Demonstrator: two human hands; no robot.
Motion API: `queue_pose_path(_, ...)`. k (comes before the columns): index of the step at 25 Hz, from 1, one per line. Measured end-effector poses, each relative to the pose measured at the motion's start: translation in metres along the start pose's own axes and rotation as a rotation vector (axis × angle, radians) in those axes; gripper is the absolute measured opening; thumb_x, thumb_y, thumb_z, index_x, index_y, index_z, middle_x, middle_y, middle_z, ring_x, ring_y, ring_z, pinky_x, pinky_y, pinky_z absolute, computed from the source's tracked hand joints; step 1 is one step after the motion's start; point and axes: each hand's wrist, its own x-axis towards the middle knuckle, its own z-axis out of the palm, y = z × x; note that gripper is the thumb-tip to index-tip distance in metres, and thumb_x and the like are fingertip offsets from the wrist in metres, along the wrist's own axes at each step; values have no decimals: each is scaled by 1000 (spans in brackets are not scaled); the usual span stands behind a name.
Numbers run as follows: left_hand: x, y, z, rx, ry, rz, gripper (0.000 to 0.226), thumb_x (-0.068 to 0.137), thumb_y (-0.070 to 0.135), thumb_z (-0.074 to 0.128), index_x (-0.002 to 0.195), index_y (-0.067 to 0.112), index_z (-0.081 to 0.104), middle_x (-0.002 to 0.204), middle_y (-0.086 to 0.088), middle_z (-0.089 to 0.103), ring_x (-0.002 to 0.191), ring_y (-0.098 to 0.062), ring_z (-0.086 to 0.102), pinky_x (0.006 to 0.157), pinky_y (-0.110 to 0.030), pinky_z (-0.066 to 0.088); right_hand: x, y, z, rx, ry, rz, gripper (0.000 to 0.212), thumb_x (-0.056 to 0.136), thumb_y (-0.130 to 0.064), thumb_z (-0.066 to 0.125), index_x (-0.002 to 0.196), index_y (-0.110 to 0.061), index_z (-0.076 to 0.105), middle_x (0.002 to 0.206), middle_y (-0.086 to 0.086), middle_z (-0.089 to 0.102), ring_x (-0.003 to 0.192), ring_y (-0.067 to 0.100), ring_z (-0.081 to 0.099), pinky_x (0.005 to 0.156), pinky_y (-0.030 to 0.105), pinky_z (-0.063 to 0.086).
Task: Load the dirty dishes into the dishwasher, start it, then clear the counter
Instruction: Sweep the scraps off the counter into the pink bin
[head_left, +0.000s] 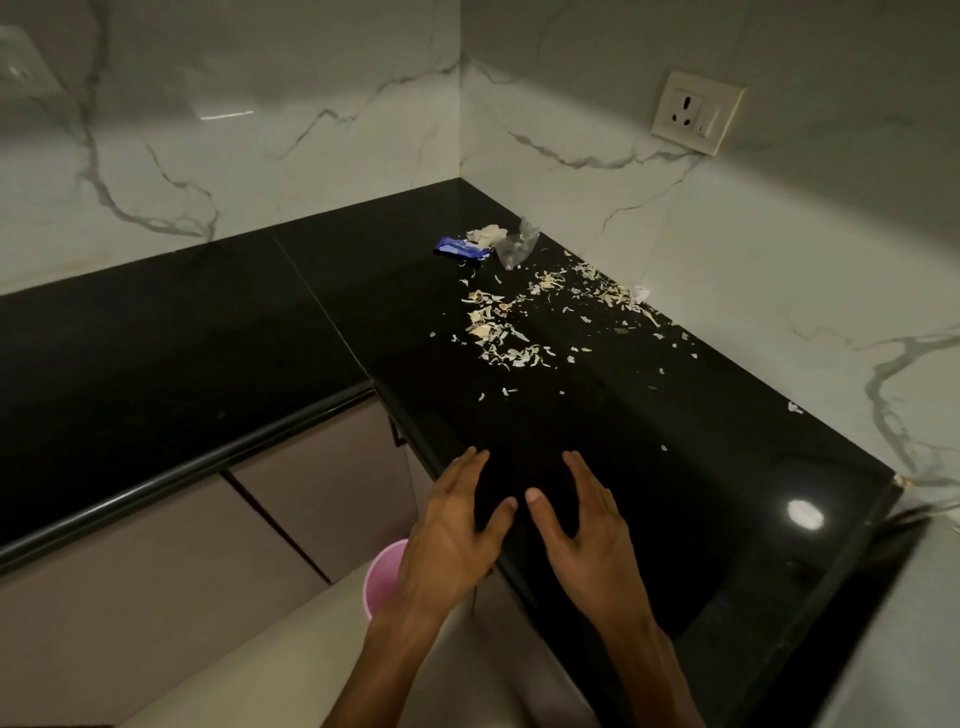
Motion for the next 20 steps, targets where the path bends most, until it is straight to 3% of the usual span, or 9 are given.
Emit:
queue_pose_path(7, 74, -39, -43, -60, -12, 45, 64, 95, 42, 55, 150, 23, 31, 158, 6, 26, 145, -11, 21, 117, -39, 31, 55, -36, 49, -46, 71, -15, 75, 88, -63, 43, 151, -26, 24, 157, -2, 29, 144, 16, 27, 115, 47, 32)
queue_pose_path(14, 120, -95, -73, -23, -194, 32, 74, 91, 60, 44, 153, 22, 25, 159, 1, 23, 146, -16, 20, 115, -34, 30, 97, -58, 102, -121, 29, 169, 78, 89, -61, 42, 153, -23, 18, 162, -1, 15, 149, 19, 12, 122, 43, 13)
queue_pose_path(20, 151, -117, -61, 36, -291, -11, 72, 96, 48, 48, 154, 21, 15, 163, 0, 5, 150, -19, 3, 117, -38, 22, 114, -43, 126, -215, 55, 263, 80, 93, -61, 41, 155, -19, 12, 163, 3, 6, 150, 17, 1, 120, 38, 1)
